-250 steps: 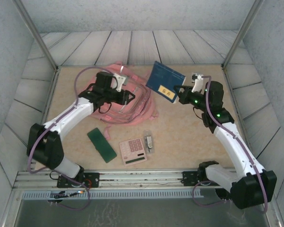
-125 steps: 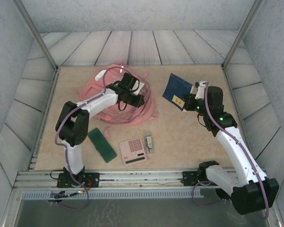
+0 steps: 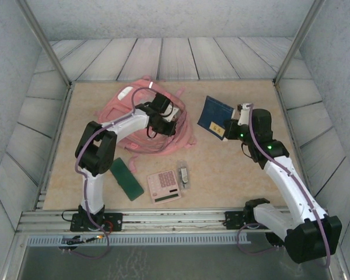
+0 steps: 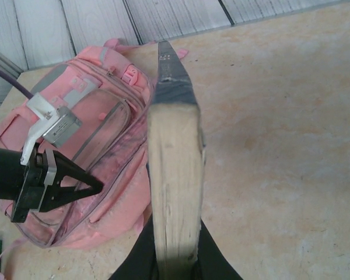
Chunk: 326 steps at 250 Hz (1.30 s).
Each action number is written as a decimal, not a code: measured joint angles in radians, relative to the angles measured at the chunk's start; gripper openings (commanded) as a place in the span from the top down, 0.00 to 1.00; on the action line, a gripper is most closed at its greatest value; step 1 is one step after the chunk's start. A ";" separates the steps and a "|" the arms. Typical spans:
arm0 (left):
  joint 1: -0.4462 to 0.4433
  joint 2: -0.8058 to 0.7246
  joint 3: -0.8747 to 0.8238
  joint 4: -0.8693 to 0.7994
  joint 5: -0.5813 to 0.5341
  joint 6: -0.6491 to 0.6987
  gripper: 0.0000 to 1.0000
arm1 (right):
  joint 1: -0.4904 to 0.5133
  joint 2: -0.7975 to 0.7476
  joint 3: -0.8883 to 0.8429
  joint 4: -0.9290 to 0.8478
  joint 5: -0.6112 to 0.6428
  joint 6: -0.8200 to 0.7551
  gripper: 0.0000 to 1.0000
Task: Pack the student bag
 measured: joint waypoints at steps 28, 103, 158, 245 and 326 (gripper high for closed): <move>-0.003 -0.001 0.043 -0.047 -0.019 -0.002 1.00 | 0.000 0.010 -0.005 -0.001 -0.036 -0.002 1.00; 0.007 -0.073 0.250 -0.248 -0.191 0.011 1.00 | 0.000 0.133 0.017 -0.010 -0.270 0.006 1.00; 0.037 -0.177 0.374 -0.344 -0.307 0.041 1.00 | 0.001 0.245 0.017 0.109 -0.517 0.107 1.00; 0.050 -0.195 0.416 -0.425 -0.362 0.059 1.00 | 0.060 0.535 0.051 0.479 -0.677 0.414 1.00; 0.050 -0.196 0.426 -0.431 -0.374 0.058 1.00 | 0.128 0.798 0.189 0.807 -0.730 0.692 1.00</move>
